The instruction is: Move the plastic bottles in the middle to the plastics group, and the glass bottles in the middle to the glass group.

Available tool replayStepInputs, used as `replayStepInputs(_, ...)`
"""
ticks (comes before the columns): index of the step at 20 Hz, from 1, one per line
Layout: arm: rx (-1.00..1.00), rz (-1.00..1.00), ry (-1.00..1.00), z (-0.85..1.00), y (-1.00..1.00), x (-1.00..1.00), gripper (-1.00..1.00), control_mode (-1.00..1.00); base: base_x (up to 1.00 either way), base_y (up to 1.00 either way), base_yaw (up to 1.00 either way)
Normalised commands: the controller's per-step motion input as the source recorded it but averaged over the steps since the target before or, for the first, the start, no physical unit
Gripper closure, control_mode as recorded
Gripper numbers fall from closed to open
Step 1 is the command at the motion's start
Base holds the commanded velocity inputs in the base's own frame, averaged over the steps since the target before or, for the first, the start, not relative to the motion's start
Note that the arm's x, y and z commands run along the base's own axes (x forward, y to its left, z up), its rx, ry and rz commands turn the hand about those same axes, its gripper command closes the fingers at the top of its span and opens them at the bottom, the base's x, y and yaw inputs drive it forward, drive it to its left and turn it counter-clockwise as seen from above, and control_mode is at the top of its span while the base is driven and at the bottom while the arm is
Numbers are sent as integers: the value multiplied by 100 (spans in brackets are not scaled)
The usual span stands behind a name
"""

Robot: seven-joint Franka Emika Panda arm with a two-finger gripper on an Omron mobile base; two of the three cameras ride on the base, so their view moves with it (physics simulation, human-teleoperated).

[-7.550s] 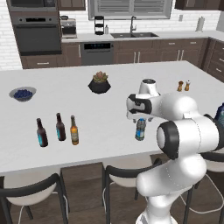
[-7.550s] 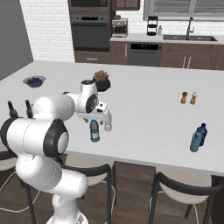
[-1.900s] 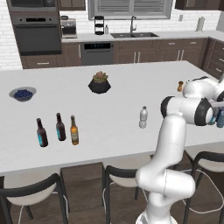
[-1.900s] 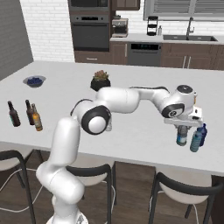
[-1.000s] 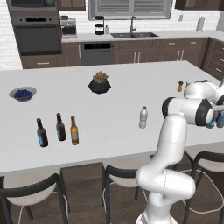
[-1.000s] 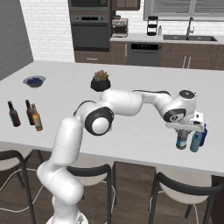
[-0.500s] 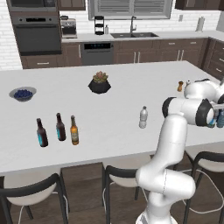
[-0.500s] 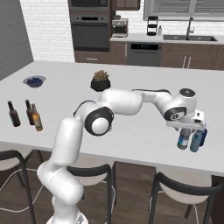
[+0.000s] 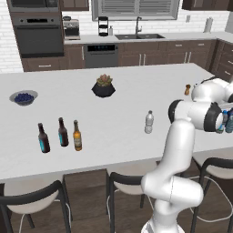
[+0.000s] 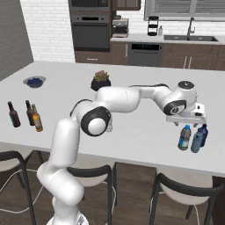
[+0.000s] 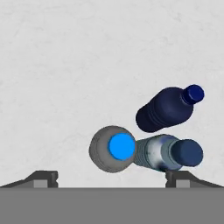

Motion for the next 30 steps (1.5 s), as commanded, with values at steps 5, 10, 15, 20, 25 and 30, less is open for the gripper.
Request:
replayStepInputs(5,0,8,-3,37,37,-33,-100,-100,0,0,0)
replayStepInputs(10,0,13,-8,18,58,-49,-100,-100,0,0,0)
replayStepInputs(15,0,16,-4,7,89,-21,-100,-100,0,0,0)
replayStepInputs(20,0,19,-9,0,100,0,-100,-100,0,0,0)
replayStepInputs(25,0,14,-10,0,100,0,-100,-100,0,0,0)
replayStepInputs(30,0,9,-13,0,100,6,-100,-100,0,0,0)
